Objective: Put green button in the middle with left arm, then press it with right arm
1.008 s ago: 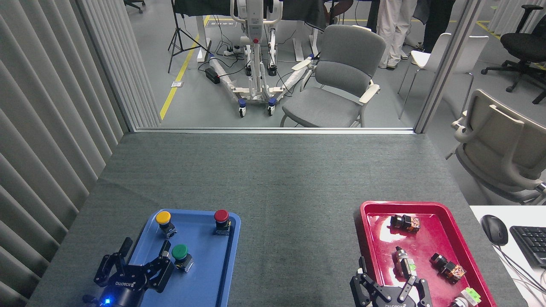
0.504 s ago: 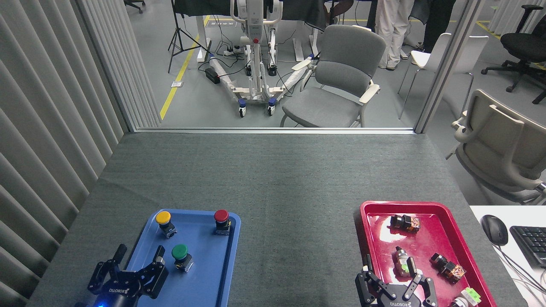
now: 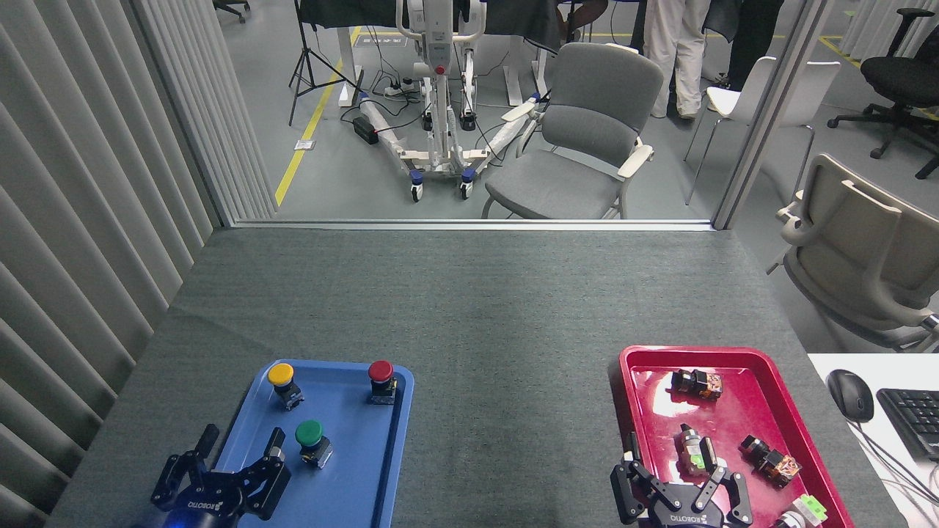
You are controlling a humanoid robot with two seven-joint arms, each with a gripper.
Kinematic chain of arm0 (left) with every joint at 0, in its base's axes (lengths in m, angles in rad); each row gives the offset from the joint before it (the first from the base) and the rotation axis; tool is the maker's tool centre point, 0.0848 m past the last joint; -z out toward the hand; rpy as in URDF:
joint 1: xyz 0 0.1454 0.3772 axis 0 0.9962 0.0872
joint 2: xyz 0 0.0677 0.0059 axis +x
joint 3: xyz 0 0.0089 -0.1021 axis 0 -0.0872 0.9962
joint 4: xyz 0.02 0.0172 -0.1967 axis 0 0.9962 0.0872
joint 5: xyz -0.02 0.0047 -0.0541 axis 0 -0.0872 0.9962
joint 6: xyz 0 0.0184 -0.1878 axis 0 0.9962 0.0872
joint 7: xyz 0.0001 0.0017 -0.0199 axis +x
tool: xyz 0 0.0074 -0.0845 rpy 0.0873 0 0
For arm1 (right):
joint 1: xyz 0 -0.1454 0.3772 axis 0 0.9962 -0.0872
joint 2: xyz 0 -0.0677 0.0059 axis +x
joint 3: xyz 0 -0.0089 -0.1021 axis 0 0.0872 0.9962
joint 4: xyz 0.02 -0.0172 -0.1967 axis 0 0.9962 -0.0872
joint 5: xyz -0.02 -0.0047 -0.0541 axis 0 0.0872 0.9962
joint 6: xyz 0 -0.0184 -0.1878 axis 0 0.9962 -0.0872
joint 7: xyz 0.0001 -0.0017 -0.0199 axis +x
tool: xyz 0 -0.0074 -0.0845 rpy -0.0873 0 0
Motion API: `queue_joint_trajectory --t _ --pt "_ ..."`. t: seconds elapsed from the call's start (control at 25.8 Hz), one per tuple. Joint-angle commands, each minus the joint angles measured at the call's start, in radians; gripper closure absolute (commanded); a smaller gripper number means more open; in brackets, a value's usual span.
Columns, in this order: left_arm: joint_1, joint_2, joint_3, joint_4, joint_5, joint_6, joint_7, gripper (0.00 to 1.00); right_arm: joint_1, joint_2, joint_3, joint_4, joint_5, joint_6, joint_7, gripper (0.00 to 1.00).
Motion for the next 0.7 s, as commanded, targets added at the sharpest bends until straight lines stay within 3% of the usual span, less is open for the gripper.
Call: queue_joint_trajectory --t 0.0,0.66 --pt "0.000 0.001 0.001 -0.001 0.000 0.003 -0.001 0.00 0.001 -0.006 -0.005 0.001 0.001 0.007 -0.002 0.00" --pt "-0.006 -0.004 -0.005 -0.008 -0.011 0.009 -0.014 0.00 0.011 -0.010 -0.008 -0.001 0.008 -0.005 -0.002 0.00"
